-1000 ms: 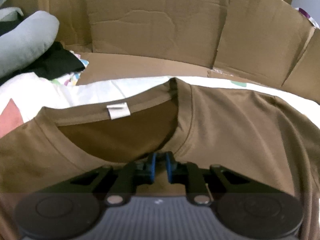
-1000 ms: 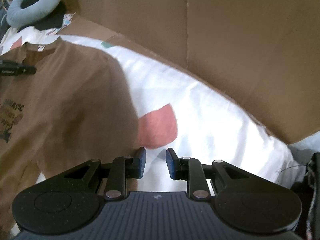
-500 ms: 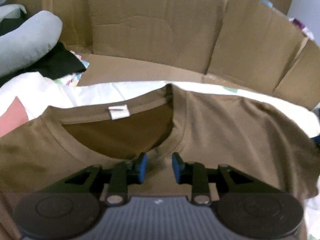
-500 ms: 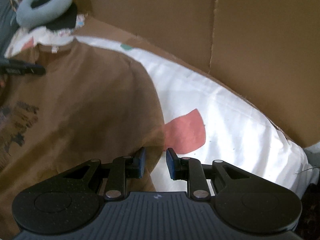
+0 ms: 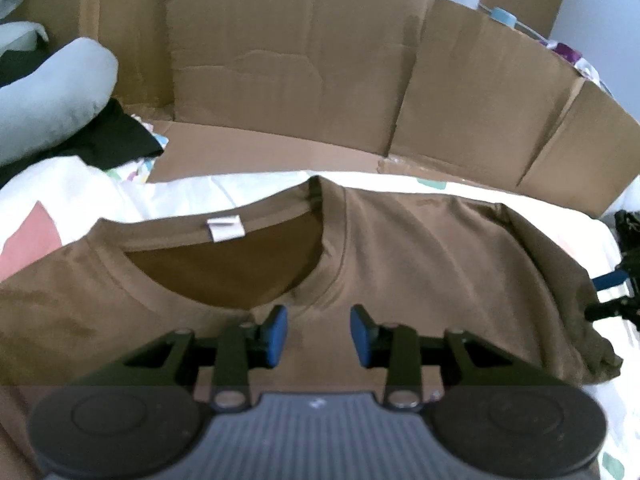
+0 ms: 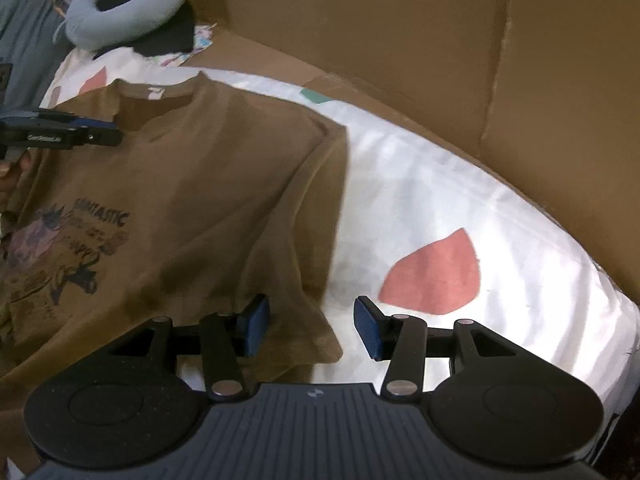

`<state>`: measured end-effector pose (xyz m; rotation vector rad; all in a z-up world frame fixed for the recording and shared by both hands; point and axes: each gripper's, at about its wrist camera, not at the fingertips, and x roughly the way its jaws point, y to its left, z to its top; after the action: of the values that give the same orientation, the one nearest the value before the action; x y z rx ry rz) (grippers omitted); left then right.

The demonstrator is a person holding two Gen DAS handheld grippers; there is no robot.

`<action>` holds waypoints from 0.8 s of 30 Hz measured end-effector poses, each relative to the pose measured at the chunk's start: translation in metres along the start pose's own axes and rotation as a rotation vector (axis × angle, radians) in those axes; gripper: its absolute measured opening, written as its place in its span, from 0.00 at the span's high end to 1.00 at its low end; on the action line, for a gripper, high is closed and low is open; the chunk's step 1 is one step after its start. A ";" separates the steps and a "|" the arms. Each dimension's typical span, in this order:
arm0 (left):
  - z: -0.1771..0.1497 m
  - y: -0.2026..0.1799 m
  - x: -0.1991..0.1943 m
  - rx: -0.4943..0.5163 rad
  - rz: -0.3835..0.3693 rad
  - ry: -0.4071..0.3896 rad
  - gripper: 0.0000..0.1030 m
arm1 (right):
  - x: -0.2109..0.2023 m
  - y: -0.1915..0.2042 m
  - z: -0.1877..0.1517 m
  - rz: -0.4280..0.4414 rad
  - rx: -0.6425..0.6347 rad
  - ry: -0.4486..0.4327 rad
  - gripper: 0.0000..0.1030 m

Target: Fold clothes

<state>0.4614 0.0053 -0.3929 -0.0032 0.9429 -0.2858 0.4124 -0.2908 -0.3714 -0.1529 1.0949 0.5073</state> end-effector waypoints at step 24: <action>-0.009 -0.001 0.002 0.017 -0.049 0.026 0.52 | -0.004 -0.033 0.005 -0.019 0.052 0.043 0.97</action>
<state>0.4555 0.0053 -0.3995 -0.0070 0.9668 -0.3402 0.4310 -0.3191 -0.3700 -0.1291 1.1462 0.4600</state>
